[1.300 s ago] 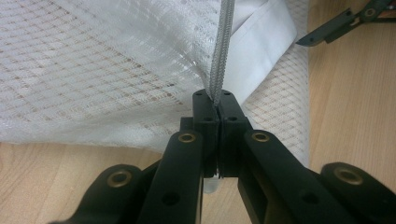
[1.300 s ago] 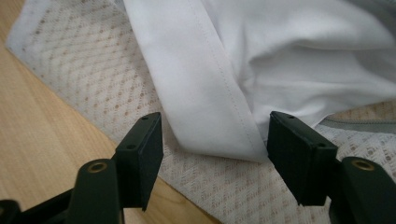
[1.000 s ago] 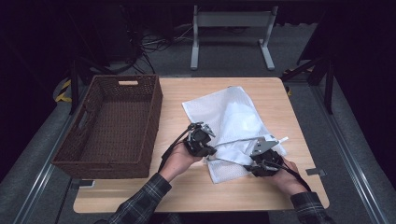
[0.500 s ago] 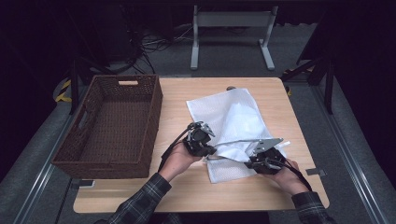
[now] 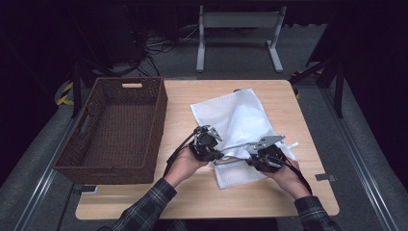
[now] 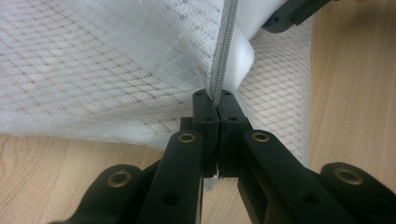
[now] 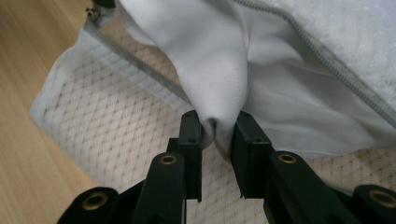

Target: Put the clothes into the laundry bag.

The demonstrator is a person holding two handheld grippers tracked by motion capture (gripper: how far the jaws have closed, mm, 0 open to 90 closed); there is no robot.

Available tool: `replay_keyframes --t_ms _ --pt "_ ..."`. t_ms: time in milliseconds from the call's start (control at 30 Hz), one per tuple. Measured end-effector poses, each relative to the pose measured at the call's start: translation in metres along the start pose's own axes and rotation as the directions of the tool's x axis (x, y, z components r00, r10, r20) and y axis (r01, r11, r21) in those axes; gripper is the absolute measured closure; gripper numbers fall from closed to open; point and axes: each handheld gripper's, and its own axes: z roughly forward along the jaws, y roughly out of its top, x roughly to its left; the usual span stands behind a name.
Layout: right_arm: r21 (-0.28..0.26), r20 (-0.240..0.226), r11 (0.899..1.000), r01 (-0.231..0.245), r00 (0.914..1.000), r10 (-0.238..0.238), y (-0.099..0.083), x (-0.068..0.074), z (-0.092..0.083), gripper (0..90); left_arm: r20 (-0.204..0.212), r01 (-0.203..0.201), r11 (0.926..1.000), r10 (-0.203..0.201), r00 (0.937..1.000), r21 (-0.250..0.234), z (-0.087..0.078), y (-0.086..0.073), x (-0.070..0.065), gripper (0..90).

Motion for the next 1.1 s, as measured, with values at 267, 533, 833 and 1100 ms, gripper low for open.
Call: replay_keyframes --t_ms 267,533,833,1100 --pt "-0.007 0.042 0.998 -0.064 0.9971 0.064 0.008 -0.005 0.01 76.0 0.008 -0.009 1.0 0.009 0.9999 0.0 0.001 0.002 -0.003 89.0" --pt "-0.032 0.08 0.992 -0.118 0.9895 0.12 0.017 -0.013 0.018 76.1 0.018 -0.019 0.9998 0.019 0.9997 0.001 0.002 0.002 -0.005 89.0" --pt "-0.075 0.146 0.979 -0.187 0.9696 0.197 0.028 -0.028 0.033 76.3 0.032 -0.032 0.9995 0.033 0.999 -0.003 0.001 0.004 -0.008 89.1" --pt "-0.098 0.202 0.969 -0.226 0.9493 0.241 0.032 -0.042 0.044 76.4 0.041 -0.041 0.9991 0.041 0.9983 0.003 -0.001 0.004 -0.011 89.0"
